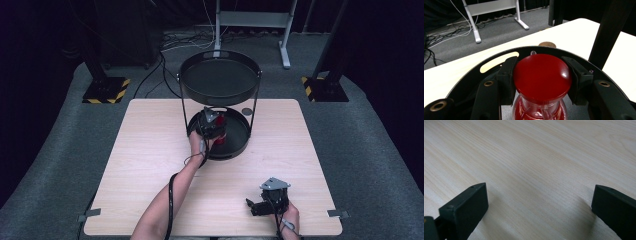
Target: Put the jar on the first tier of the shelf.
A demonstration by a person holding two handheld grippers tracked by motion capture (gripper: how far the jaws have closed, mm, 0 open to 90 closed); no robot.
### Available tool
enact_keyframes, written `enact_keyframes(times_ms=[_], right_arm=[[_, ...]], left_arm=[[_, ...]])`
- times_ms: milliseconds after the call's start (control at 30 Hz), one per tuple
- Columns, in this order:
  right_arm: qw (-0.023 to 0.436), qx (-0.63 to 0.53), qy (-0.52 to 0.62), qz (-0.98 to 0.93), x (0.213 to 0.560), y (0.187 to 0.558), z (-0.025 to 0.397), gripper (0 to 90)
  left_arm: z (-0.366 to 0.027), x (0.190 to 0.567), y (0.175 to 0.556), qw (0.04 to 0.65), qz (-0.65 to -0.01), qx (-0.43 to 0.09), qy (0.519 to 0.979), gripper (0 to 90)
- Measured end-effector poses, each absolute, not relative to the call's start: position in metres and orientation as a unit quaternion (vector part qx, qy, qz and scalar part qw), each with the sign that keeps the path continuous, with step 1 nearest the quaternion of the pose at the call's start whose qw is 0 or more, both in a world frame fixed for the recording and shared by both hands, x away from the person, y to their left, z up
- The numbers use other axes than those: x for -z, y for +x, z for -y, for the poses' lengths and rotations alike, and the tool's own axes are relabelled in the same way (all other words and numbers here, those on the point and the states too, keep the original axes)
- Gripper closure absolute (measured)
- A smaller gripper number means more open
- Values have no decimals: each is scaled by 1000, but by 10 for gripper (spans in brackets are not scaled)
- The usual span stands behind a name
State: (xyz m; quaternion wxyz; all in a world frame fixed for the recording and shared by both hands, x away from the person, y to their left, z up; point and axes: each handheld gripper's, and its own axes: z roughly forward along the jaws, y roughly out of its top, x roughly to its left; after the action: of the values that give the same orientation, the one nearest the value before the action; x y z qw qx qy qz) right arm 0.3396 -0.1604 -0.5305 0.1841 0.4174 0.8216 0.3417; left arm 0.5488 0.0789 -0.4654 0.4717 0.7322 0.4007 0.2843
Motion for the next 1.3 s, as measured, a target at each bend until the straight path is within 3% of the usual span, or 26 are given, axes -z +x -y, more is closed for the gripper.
enact_keyframes(times_ms=[400,633,800,1100,1300], right_arm=[[184,-342,417,-822,531,339,160,1],[184,-341,417,-822,531,339,160,0],[184,-341,417,-822,531,340,160,0],[182,-342,418,-821,531,340,160,0],[182,-342,418,-821,531,340,161,0]], left_arm=[[-79,464,549,465,-406,-284,733,478],[-89,453,538,447,-399,-255,759,106],[-104,447,524,433,-395,-242,773,24],[-160,443,471,396,-375,-254,799,0],[-214,465,425,368,-406,-247,800,0]])
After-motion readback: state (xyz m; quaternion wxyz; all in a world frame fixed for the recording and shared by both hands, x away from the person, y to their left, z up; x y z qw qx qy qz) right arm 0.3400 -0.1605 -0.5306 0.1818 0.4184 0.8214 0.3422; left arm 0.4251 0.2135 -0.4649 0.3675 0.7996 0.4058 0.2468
